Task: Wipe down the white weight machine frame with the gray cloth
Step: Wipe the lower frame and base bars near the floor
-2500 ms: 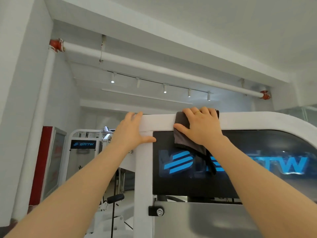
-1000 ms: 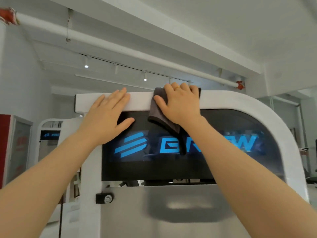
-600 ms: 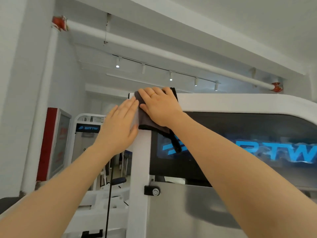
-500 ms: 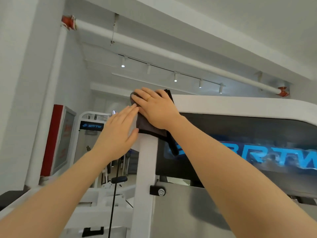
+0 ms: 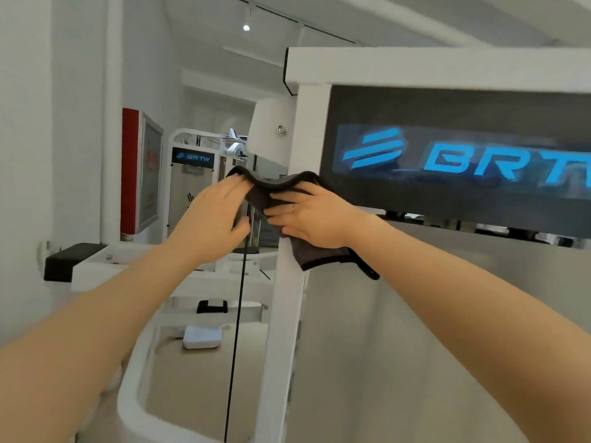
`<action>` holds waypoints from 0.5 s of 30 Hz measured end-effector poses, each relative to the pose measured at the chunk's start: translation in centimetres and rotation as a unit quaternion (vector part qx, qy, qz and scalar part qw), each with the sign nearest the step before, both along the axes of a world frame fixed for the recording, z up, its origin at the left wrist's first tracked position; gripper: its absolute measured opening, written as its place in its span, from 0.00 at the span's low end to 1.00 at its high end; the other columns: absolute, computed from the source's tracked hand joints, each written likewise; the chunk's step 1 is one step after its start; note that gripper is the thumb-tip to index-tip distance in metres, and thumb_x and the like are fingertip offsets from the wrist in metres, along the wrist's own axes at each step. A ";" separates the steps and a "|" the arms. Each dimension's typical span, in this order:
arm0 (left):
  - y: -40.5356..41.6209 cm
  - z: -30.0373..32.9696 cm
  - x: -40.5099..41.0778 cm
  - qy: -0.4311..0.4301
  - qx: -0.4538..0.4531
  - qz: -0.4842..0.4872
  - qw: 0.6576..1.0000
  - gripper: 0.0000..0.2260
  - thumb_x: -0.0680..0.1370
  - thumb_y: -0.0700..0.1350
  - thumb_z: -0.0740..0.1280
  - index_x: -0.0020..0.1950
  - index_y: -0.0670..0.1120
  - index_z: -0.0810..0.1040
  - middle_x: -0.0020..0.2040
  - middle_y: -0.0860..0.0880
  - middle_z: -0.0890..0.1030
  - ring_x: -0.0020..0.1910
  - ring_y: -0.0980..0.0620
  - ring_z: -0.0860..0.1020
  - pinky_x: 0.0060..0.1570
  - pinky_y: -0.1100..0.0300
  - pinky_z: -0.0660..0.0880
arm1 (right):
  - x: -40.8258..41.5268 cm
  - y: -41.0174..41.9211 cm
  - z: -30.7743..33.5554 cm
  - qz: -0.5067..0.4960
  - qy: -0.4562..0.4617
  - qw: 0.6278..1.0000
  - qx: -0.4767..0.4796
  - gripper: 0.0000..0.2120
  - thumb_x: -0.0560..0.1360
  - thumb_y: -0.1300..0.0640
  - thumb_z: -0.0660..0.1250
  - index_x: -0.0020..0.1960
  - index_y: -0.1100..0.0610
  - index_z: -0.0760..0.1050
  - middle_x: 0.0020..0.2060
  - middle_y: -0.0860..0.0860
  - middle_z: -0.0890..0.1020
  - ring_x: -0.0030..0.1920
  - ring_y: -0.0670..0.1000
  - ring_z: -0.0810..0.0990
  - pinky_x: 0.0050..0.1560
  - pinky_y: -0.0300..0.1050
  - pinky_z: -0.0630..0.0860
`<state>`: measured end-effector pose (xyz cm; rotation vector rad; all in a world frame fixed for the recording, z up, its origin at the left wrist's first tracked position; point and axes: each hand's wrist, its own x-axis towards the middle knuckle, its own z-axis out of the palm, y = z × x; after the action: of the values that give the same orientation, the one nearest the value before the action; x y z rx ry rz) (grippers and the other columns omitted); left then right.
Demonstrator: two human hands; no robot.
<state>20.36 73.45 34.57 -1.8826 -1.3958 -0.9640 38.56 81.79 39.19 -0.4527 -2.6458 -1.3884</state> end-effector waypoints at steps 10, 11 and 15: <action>2.3 3.3 3.8 -0.272 -0.096 -0.148 0.946 0.31 0.79 0.37 0.55 0.75 0.58 0.44 0.61 0.59 0.65 0.48 0.67 0.68 0.48 0.70 0.66 | 1.2 0.7 1.9 0.053 0.001 0.998 0.026 0.17 0.80 0.53 0.57 0.67 0.54 0.67 0.71 0.50 0.66 0.73 0.52 0.57 0.72 0.45 0.45; 2.6 3.7 4.1 -0.304 -0.114 -0.163 0.932 0.29 0.80 0.38 0.53 0.75 0.57 0.46 0.63 0.60 0.64 0.56 0.65 0.67 0.52 0.73 0.63 | 1.1 0.5 1.6 0.069 0.015 0.997 0.019 0.16 0.80 0.54 0.56 0.66 0.55 0.68 0.69 0.51 0.69 0.72 0.52 0.59 0.72 0.45 0.48; 1.6 1.8 4.3 -0.332 -0.213 -0.169 0.903 0.15 0.82 0.51 0.51 0.67 0.60 0.66 0.65 0.59 0.71 0.66 0.58 0.67 0.63 0.67 0.62 | 1.8 -1.3 0.5 0.147 0.142 0.975 -0.084 0.10 0.79 0.56 0.57 0.58 0.55 0.73 0.56 0.53 0.77 0.56 0.53 0.75 0.55 0.44 0.66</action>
<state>24.67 75.02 36.33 -2.2849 -1.8055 -1.7058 40.35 80.52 39.71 -0.2403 -2.4796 -0.9427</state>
